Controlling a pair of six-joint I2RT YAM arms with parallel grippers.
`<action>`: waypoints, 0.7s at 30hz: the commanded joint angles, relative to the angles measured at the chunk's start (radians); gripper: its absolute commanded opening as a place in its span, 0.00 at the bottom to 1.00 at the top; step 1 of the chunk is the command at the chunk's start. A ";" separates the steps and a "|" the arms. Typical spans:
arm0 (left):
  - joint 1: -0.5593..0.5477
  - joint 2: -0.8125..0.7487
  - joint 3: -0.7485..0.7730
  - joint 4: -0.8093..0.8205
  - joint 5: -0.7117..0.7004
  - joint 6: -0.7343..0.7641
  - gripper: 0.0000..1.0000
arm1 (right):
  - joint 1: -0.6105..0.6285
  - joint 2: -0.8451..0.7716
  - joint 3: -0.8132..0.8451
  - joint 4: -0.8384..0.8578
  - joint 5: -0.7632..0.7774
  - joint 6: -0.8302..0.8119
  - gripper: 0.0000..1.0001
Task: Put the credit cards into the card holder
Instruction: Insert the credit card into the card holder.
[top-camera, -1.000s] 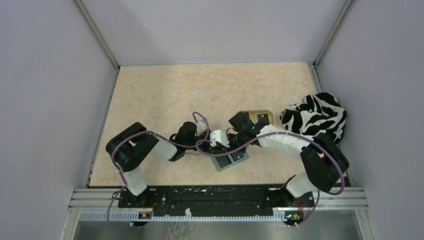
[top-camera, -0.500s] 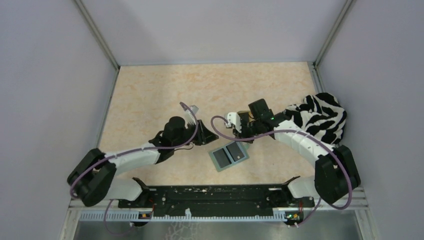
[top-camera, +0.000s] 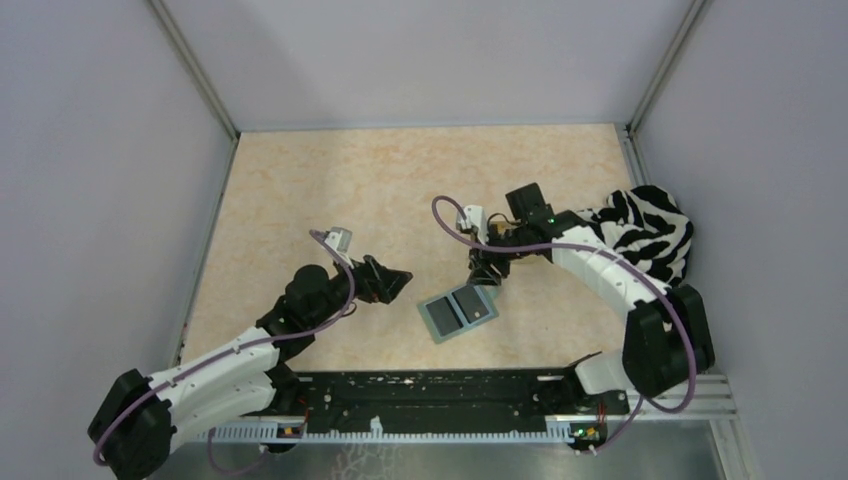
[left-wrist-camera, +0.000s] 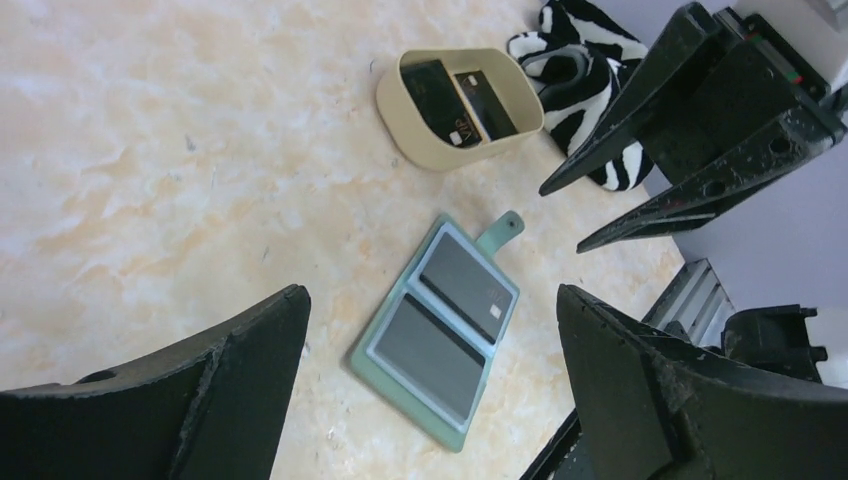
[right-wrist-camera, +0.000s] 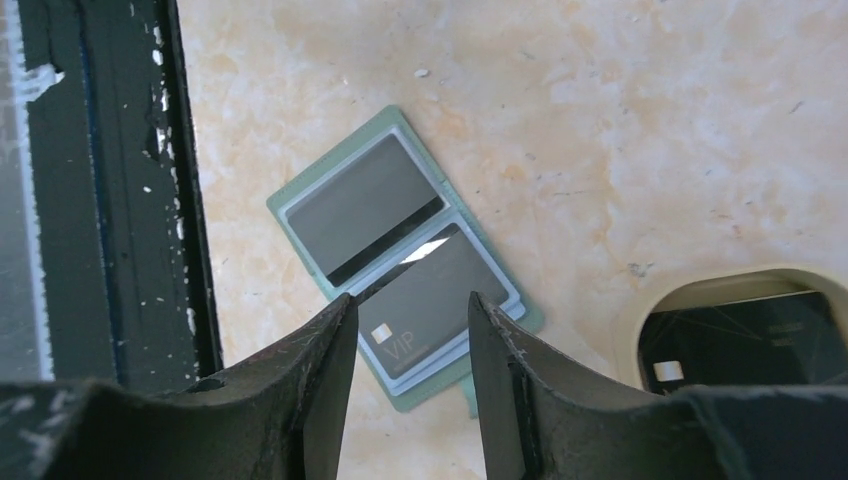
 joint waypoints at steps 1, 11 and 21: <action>0.003 -0.030 -0.084 0.105 0.037 -0.064 0.99 | -0.006 0.102 0.083 -0.103 -0.027 0.011 0.45; 0.003 0.014 -0.216 0.258 0.121 -0.206 0.89 | -0.006 0.260 0.111 -0.129 0.109 0.088 0.45; 0.003 0.192 -0.173 0.307 0.229 -0.251 0.76 | -0.006 0.353 0.127 -0.129 0.146 0.164 0.42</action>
